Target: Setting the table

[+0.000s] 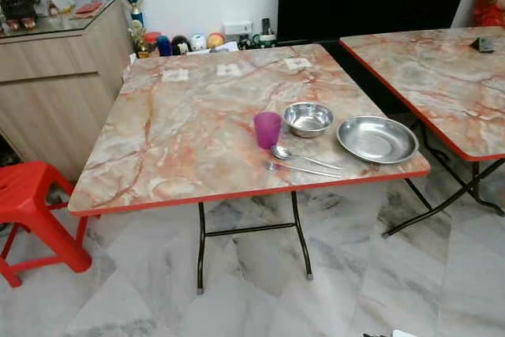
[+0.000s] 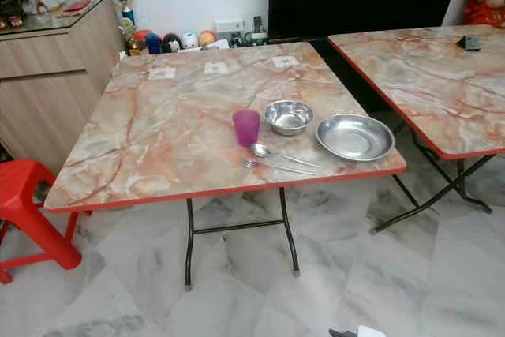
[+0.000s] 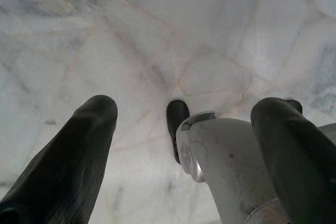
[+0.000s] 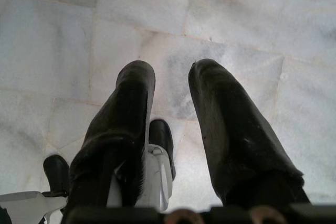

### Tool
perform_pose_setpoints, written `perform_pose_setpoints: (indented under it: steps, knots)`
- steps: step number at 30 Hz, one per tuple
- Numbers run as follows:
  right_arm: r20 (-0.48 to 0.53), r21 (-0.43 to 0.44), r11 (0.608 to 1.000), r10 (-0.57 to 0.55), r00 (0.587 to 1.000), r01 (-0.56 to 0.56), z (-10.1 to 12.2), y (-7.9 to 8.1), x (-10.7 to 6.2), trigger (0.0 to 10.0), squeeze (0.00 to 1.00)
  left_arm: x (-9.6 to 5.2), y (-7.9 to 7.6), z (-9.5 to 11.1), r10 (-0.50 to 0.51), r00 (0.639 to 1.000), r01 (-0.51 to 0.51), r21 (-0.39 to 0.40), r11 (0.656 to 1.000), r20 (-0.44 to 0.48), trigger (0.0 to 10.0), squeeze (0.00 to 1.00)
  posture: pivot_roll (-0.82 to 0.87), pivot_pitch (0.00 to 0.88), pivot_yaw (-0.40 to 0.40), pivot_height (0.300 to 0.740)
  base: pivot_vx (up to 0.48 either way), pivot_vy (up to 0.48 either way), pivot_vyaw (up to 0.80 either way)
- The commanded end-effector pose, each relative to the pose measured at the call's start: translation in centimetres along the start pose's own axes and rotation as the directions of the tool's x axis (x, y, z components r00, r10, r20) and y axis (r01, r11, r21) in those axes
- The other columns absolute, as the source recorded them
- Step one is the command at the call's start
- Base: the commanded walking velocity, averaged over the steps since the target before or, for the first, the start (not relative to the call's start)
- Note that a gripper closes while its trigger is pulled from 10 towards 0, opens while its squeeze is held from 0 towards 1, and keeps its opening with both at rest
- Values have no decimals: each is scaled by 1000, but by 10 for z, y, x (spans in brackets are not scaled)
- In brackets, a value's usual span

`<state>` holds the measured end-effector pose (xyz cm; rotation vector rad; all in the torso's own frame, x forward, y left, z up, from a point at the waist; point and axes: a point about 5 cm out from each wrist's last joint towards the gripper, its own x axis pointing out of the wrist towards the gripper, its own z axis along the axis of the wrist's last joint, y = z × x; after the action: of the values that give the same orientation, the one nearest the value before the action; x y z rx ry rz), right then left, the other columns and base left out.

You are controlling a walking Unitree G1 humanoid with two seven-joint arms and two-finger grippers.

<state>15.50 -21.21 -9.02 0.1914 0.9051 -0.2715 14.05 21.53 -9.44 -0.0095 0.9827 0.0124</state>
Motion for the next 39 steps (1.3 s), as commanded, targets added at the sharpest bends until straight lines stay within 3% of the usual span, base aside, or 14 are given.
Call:
perform_pose_setpoints:
  steps: [1,15,21,25,29,34,39]
  knots:
    - [1,-7,1000,6,1000,-6,-1,1,0,10000,0,-1,0,-6,2,999,-2,2,1000,-33,10000,0,-25,0,26,740,270,0,0]
    - [-2,-8,1000,19,1000,-19,-2,3,0,10000,0,-2,2,-8,-9,1000,10,20,1000,-29,10000,0,-29,0,33,740,271,0,0]
    - [3,-4,1000,20,1000,-20,0,3,0,10000,0,3,-13,-1,-16,1000,16,16,1000,-26,10000,0,-24,0,29,740,276,0,0]
    - [6,1,1000,17,1000,-17,1,4,1,10000,0,4,-13,1,-11,1000,11,9,1000,-22,10000,0,-21,0,27,740,276,0,0]
    - [9,3,1000,17,1000,-17,3,4,1,10000,0,-2,8,-1,14,1000,-14,-5,1000,-14,10000,0,-19,0,25,740,276,0,0]
    - [13,4,1000,19,1000,-19,4,4,1,10000,0,-2,11,1,20,1000,-21,-8,1000,-8,10000,0,-23,0,24,740,163,0,0]
    - [16,3,1000,18,1000,-19,6,4,2,10000,0,4,-6,8,6,1000,-6,-15,1000,-6,10000,0,-21,0,19,740,0,0,0]
